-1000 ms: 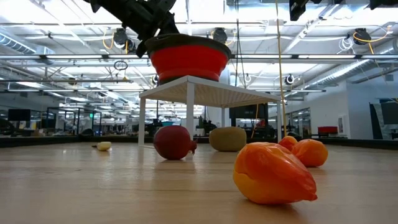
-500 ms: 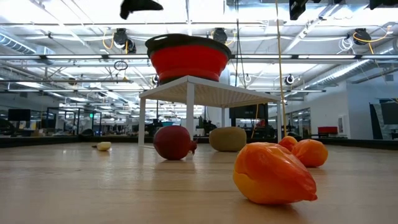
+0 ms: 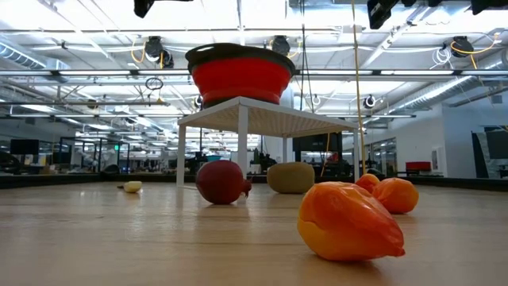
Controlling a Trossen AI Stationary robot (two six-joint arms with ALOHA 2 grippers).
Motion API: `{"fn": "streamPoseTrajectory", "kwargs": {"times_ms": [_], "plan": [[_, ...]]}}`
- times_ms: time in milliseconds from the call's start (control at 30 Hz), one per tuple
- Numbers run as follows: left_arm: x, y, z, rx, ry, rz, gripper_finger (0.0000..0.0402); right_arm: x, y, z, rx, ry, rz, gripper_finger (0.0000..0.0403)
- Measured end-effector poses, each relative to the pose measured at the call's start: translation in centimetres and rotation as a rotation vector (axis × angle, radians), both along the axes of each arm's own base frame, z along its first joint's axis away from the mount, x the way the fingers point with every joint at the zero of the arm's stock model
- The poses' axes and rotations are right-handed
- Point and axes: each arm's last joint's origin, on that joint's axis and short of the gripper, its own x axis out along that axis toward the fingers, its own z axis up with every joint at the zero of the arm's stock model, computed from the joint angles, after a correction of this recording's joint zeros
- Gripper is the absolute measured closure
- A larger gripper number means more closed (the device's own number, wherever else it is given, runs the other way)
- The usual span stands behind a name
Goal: Pick & Place Fruit
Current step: Put the peach into the red strainer bowl on the shelf
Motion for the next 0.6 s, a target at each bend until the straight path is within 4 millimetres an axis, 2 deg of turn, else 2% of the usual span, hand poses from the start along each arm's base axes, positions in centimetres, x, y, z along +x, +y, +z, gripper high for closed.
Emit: {"fn": "streamPoseTrajectory", "kwargs": {"times_ms": [267, 467, 600], "plan": [[-0.5, -0.7, -0.1, 0.005, 0.026, -0.029, 0.0394, 0.0, 0.1, -0.3, -0.011, 0.025, 0.031, 0.0399], [-1.0, -1.1, 0.1, 0.032, 0.021, -0.057, 0.0386, 0.0, 0.1, -0.3, -0.025, 0.026, 0.031, 0.0399], [-1.3, -1.3, 0.3, 0.06, 0.026, -0.076, 0.0398, 0.0, 0.2, -0.3, -0.025, 0.028, 0.051, 0.0399]]}}
